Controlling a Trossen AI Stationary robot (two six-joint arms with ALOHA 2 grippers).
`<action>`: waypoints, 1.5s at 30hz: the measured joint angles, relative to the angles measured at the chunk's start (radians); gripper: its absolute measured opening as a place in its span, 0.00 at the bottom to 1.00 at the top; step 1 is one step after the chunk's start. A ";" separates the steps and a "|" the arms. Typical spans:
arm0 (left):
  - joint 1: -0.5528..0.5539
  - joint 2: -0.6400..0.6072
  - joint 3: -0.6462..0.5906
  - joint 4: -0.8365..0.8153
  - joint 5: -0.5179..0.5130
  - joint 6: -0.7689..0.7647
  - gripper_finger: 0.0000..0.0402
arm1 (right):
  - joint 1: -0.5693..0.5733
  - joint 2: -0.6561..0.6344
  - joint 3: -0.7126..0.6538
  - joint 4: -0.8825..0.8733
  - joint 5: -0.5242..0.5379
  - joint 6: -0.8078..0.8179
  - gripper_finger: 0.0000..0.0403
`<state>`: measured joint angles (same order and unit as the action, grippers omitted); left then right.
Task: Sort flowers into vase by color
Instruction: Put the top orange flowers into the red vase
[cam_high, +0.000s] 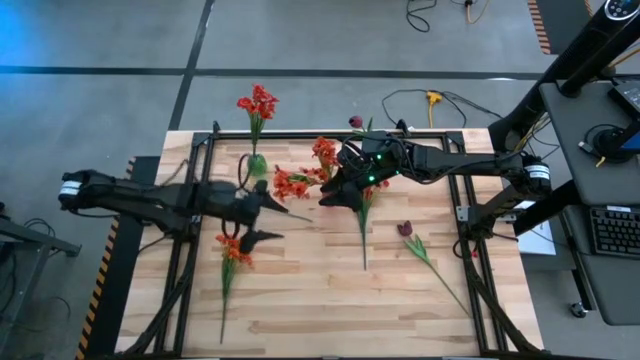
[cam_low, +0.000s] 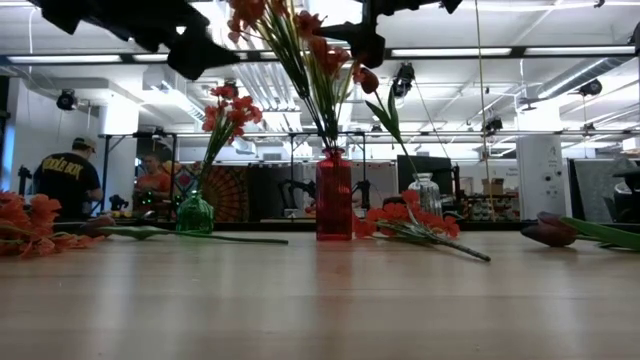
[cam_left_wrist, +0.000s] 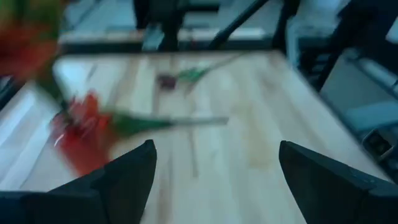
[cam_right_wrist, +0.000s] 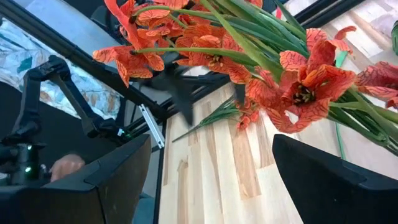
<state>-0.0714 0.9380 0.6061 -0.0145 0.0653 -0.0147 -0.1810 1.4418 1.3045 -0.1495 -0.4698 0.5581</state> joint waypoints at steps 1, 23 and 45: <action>-0.032 0.016 -0.020 0.090 -0.032 -0.002 0.78 | 0.000 0.000 0.000 0.002 0.000 -0.004 0.81; -0.153 0.787 0.144 1.036 -0.693 0.315 0.69 | 0.000 0.000 -0.001 0.005 0.003 -0.048 0.81; -0.036 0.903 0.206 1.150 -0.875 0.427 0.54 | 0.000 0.000 -0.003 0.026 0.025 -0.069 0.81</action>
<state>-0.1075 1.8412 0.8121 1.1351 -0.8102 0.4121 -0.1810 1.4414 1.3012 -0.1235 -0.4443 0.4889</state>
